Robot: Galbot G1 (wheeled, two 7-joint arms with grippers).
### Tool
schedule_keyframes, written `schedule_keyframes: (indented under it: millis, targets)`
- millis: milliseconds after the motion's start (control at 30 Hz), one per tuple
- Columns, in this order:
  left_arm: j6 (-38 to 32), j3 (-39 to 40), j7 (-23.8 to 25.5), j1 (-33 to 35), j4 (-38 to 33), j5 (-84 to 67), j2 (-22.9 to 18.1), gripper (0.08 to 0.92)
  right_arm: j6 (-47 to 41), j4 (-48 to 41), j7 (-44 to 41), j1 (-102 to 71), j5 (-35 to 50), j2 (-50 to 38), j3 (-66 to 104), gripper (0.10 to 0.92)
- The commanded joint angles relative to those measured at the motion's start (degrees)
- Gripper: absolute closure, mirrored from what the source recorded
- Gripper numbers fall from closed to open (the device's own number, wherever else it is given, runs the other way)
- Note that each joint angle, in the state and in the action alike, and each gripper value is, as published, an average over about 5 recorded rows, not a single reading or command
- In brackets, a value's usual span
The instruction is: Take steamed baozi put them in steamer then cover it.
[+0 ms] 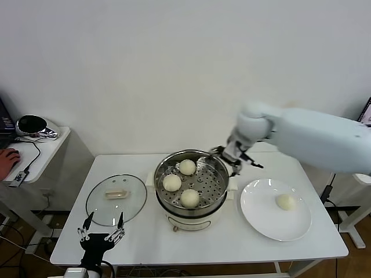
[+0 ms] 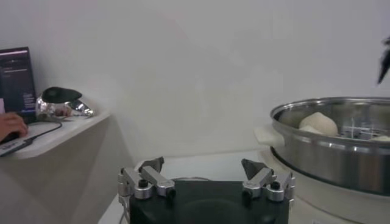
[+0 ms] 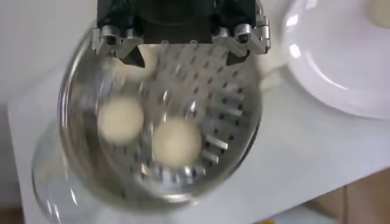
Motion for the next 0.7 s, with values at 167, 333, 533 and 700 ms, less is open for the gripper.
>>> schedule_keyframes:
  millis: [167, 333, 533, 700]
  targets:
    - [-0.1, 0.3, 0.0, -0.1, 0.3, 0.1, 0.6, 0.177, -13.3, -0.2, -0.5, -26.8, -6.2, -24.1, 24.0, 0.203]
    - [0.0, 0.4, 0.0, 0.0, 0.3, 0.6, 0.5, 0.177, -9.0, -7.6, -1.2, -41.1, -11.4, -22.0, 37.6, 0.203]
    - [-0.1, 0.2, 0.0, 0.5, 0.1, 0.8, 0.4, 0.177, -6.1, -14.8, -1.6, -47.8, -15.8, -17.7, 44.3, 0.203]
    - [0.0, -0.1, 0.0, 0.7, 0.2, 0.9, 0.2, 0.177, -5.9, -19.0, -1.2, -50.7, -18.4, -13.2, 46.2, 0.203]
